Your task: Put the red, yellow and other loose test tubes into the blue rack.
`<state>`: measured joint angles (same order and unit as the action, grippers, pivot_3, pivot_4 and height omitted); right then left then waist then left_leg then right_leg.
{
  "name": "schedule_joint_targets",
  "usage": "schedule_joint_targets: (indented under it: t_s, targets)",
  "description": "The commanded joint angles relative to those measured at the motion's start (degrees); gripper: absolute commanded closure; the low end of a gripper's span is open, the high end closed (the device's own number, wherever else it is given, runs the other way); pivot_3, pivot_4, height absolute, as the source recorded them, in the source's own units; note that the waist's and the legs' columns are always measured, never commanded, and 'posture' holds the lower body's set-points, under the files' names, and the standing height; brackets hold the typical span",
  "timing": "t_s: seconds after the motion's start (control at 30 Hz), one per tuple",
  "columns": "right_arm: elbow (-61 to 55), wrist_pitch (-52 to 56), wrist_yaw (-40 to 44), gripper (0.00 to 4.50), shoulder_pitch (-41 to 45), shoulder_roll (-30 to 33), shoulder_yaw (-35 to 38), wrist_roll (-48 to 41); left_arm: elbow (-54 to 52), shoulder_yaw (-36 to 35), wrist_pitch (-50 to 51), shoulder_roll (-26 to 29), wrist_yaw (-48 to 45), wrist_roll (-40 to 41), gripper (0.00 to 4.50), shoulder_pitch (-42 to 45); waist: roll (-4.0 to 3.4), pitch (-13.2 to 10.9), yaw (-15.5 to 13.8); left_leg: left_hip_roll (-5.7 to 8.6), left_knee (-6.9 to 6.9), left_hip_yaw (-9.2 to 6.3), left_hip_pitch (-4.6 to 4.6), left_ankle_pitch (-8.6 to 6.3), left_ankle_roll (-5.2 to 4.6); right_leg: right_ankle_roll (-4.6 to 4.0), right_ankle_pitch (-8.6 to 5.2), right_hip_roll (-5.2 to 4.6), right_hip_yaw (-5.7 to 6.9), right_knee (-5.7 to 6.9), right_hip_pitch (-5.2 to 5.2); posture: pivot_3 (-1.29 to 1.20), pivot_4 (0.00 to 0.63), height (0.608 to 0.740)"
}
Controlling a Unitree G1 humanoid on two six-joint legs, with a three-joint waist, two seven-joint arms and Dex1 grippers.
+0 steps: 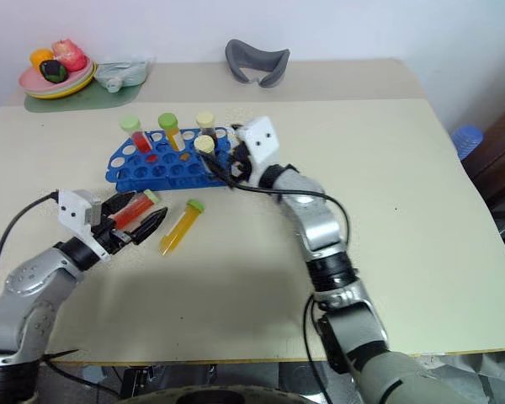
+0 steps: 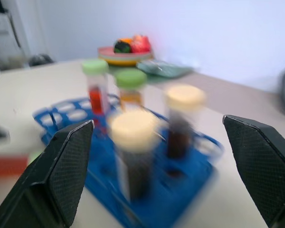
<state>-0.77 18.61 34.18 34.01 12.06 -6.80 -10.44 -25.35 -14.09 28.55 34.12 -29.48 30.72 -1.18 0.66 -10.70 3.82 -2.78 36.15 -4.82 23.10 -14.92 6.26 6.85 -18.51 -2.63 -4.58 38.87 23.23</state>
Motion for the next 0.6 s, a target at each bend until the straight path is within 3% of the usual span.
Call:
schedule_joint_targets:
  t_s: [0.03, 0.17, 0.2, 0.33, 0.43, 0.6]
  targets:
    - [-7.95, 1.59, 7.06, 0.05, -2.02, 7.34, 0.63, -2.00, -5.18, 1.52, 8.05, 2.96, 0.98, 2.93, 0.00, 4.67, -0.01, -0.01, 0.09, 0.00, 0.00, 0.00, 0.00, 0.00, 0.00, 0.00, 0.00, 0.00, -0.01, 0.00, 0.00, 0.00, 0.150, 0.740]
    - [-13.41, 1.47, 14.89, 0.05, -5.72, 17.60, -0.71, -1.80, -7.59, 7.72, 19.45, 6.96, 2.23, 3.52, 0.00, 14.91, 0.02, -0.02, 0.15, 0.00, 0.02, 0.00, -0.02, 0.00, -0.01, 0.01, 0.00, 0.04, -0.02, 0.01, 0.00, 0.00, 0.150, 0.740]
    - [-14.77, 1.55, 16.69, 0.05, -6.53, 19.65, -1.04, -2.07, -7.01, 10.66, 26.85, 8.73, 3.49, 3.49, 0.00, 18.96, 0.02, -0.02, 0.18, 0.00, 0.01, -0.01, -0.02, 0.00, -0.01, 0.01, 0.00, 0.04, -0.01, 0.01, -0.01, 0.00, 0.150, 0.740]
    - [-18.17, 2.63, 19.86, 0.05, -7.97, 22.97, -1.57, -3.47, -3.72, 16.69, 46.54, 10.49, 5.52, 5.27, 0.00, 31.52, 0.06, -0.06, 0.36, 0.02, 0.04, 0.00, -0.07, -0.02, -0.04, 0.02, -0.01, 0.07, -0.07, 0.03, -0.05, 0.00, 0.150, 0.740]
    - [-20.79, 4.41, 21.25, 0.05, -8.61, 23.49, -2.04, -5.27, -0.13, 28.76, 61.87, 11.78, 2.97, 6.77, 0.00, 47.56, 0.34, -0.23, -0.08, 0.02, 0.08, -0.06, -0.02, -0.01, -0.03, 0.02, -0.01, 0.10, -0.01, 0.05, -0.04, 0.00, 0.150, 0.740]
    - [-23.04, 6.68, 22.44, 0.05, -8.45, 23.96, -2.79, -6.88, 7.62, 35.44, 63.95, 11.55, 2.44, 7.93, 0.00, 55.70, 0.30, -0.26, 0.27, 0.07, 0.04, -0.09, 0.05, 0.08, 0.12, 0.05, -0.03, 0.03, 0.00, -0.17, -0.06, 0.00, 0.150, 0.740]
